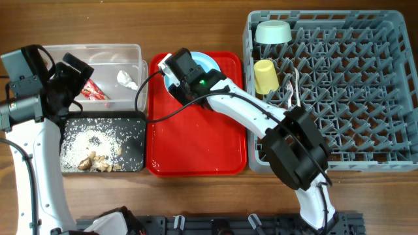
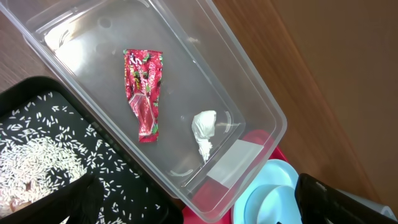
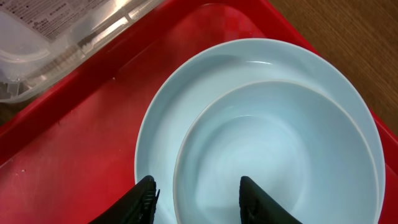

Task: Sort waste into correct bins and load items into the dishwasher rack
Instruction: 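Reach the right gripper to the light-blue bowl on the plate and grip its rim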

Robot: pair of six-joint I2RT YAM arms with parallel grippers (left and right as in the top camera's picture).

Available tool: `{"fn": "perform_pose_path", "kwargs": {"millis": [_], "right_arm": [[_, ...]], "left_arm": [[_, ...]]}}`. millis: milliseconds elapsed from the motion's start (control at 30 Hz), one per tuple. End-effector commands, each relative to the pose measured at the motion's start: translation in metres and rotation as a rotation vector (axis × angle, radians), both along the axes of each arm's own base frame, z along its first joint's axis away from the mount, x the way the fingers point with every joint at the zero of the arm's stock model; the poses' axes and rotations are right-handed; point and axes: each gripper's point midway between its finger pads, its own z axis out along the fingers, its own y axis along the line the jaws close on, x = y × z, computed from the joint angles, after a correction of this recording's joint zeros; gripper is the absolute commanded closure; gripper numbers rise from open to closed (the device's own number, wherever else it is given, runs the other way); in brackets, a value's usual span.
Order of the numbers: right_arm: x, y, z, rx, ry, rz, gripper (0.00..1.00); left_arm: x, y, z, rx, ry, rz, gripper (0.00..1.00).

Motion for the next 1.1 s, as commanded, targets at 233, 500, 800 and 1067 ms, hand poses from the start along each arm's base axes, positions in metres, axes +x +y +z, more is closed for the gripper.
{"fn": "perform_pose_path", "kwargs": {"millis": [233, 500, 800, 1067], "right_arm": [[-0.007, -0.009, -0.02, -0.035, 0.057, 0.006, 0.66], [-0.01, -0.015, -0.026, -0.054, 0.078, 0.001, 0.66], [-0.013, -0.018, -0.048, -0.075, 0.118, -0.02, 0.66], [-0.001, -0.007, 0.009, 0.024, 0.032, -0.04, 0.71]], "left_arm": [[0.001, 0.001, 0.006, 0.012, -0.016, -0.011, 0.0], [0.001, 0.001, 0.006, 0.012, -0.016, -0.011, 0.0], [0.001, 0.001, 0.006, 0.012, -0.015, -0.011, 0.0], [0.001, 0.001, 0.006, 0.012, -0.016, -0.011, 0.0]]}}
